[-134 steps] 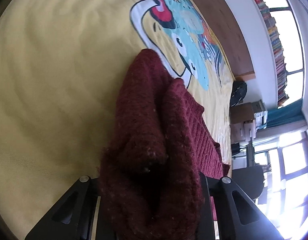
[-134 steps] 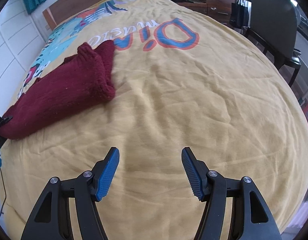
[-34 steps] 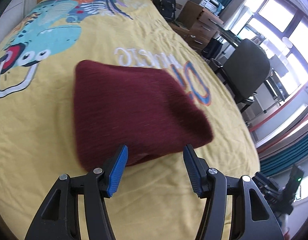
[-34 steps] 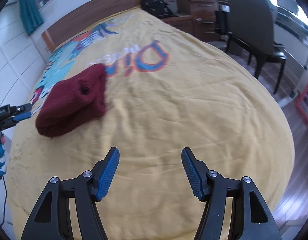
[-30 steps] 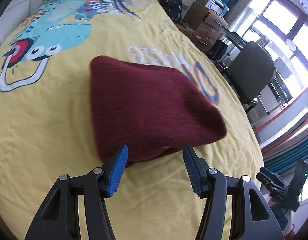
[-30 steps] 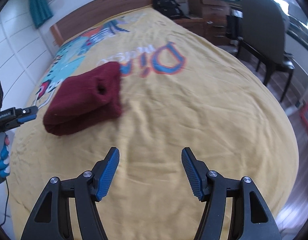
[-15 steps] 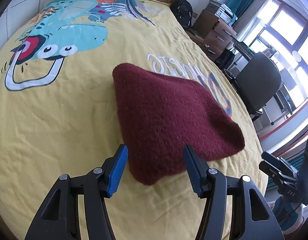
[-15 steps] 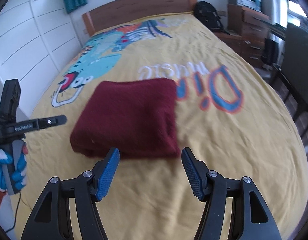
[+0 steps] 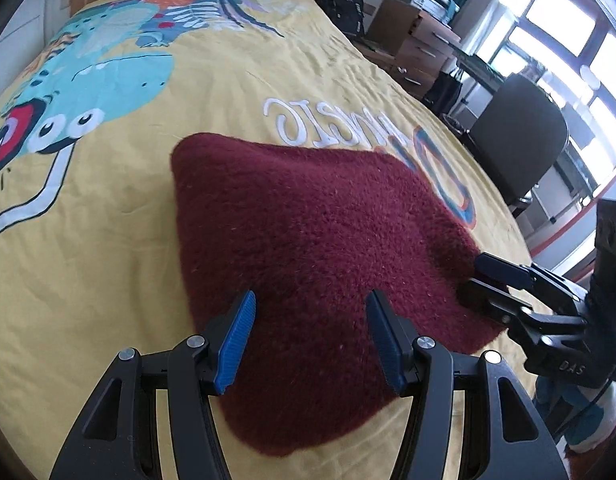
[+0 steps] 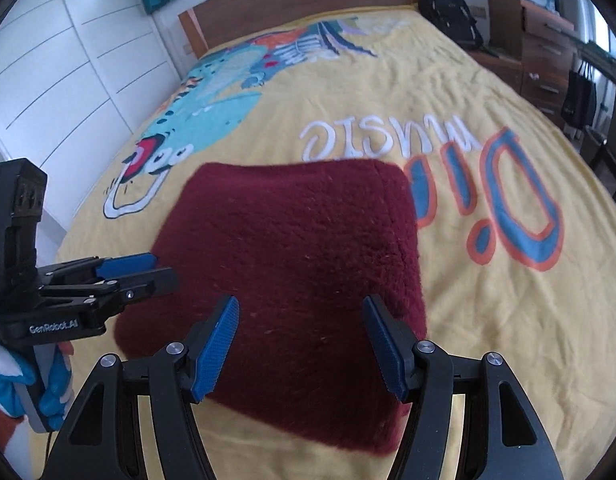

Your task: Fold small clothes

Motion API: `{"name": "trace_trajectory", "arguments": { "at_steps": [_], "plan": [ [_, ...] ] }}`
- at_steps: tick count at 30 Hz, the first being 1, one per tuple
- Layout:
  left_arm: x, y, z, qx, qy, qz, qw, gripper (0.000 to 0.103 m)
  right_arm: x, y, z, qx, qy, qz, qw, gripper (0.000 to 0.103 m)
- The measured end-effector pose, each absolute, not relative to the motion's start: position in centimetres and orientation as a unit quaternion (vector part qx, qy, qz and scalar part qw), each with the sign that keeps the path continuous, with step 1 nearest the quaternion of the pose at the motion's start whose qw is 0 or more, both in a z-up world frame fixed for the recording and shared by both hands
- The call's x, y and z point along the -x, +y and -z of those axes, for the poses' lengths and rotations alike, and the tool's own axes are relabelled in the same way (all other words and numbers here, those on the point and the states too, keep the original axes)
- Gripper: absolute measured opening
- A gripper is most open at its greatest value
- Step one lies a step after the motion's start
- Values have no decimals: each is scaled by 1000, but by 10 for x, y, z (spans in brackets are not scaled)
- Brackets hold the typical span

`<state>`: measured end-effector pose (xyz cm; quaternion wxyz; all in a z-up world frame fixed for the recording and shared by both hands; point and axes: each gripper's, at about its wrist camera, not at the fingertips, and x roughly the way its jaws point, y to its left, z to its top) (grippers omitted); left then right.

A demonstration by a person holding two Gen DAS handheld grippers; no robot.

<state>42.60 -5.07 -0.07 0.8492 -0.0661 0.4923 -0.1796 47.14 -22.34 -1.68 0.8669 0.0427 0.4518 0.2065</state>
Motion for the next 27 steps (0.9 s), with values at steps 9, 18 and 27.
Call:
{"name": "trace_trajectory", "arguments": {
  "at_steps": [9,18,27],
  "plan": [
    [-426,-68,31,47,500,189,844,52,-473,-244,61,-77,455,-226,858,67],
    [-427,-55,7,62,480,172,858,61,-478,-253,26,-86,436,-217,869,67],
    [-440,-18,21,95,499,120,853,75,-505,-258,50,-83,489,-190,847,76]
  ]
}}
